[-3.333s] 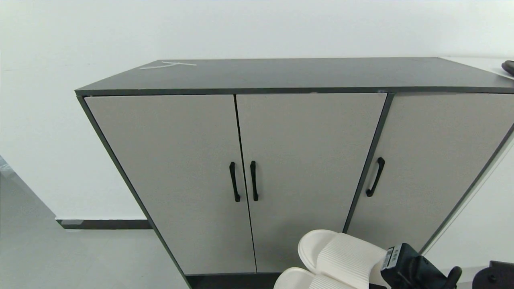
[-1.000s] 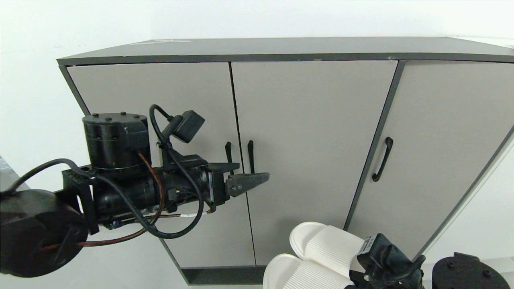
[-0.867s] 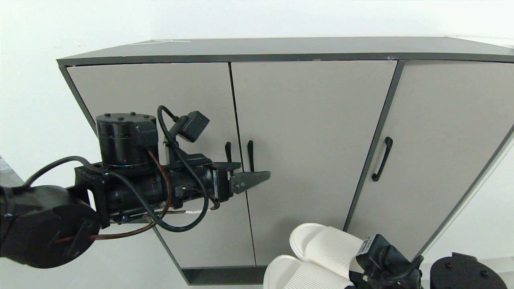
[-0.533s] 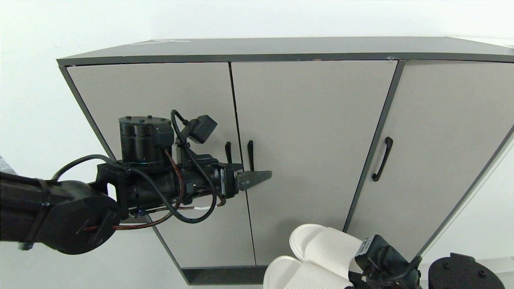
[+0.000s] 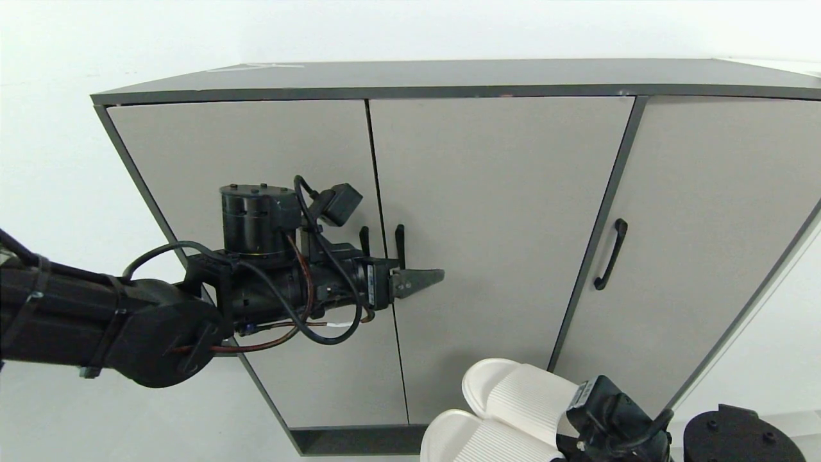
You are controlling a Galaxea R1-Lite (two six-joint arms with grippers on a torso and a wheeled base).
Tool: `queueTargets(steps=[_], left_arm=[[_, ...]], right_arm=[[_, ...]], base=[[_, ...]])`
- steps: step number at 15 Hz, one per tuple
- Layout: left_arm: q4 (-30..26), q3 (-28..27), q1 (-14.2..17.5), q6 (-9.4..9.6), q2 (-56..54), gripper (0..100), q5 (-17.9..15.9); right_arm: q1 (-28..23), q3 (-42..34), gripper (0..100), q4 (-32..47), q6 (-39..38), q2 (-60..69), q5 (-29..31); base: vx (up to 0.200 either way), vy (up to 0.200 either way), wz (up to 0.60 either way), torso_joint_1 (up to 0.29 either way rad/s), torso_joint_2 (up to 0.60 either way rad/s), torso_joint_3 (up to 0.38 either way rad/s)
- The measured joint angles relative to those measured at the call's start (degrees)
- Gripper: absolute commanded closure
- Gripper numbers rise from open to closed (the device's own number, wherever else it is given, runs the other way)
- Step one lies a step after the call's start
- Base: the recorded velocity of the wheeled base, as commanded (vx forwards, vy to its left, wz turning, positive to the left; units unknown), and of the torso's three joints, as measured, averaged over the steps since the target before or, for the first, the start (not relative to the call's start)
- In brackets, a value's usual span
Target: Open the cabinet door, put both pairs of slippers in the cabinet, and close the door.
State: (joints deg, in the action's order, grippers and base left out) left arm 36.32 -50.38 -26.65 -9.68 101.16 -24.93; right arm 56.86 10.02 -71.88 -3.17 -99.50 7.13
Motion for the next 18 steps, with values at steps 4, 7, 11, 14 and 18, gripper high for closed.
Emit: queueTargets(steps=[4,7,11,14,18], left_arm=[[1.1,0.0,-0.1,-1.24,0.7,100,0.0],[2.4,0.1,0.0,-2.72,0.9,100,0.5],[4.3,2.2,-1.7,-2.68,0.4,100,-0.2],[9.6,7.7,-4.8,-2.36,-1.4,100,-0.6],[12.2,15.6,-7.1,-2.72,-7.5,100,-1.0]], right_arm=[[0.0,-0.6,100,0.0,0.1,0.0,-1.0],[0.0,-1.1,100,0.0,0.1,0.0,-1.2],[0.1,-1.4,100,-0.1,0.1,0.0,-1.6],[0.1,-3.2,100,-2.2,0.2,0.0,-4.2],[0.0,-6.8,100,-9.4,0.2,0.0,-8.6]], base=[[0.0,0.0,0.0,0.0,0.0,0.0],[0.0,0.0,0.0,0.0,0.0,0.0],[0.0,0.0,0.0,0.0,0.0,0.0],[0.0,0.0,0.0,0.0,0.0,0.0],[0.0,0.0,0.0,0.0,0.0,0.0]])
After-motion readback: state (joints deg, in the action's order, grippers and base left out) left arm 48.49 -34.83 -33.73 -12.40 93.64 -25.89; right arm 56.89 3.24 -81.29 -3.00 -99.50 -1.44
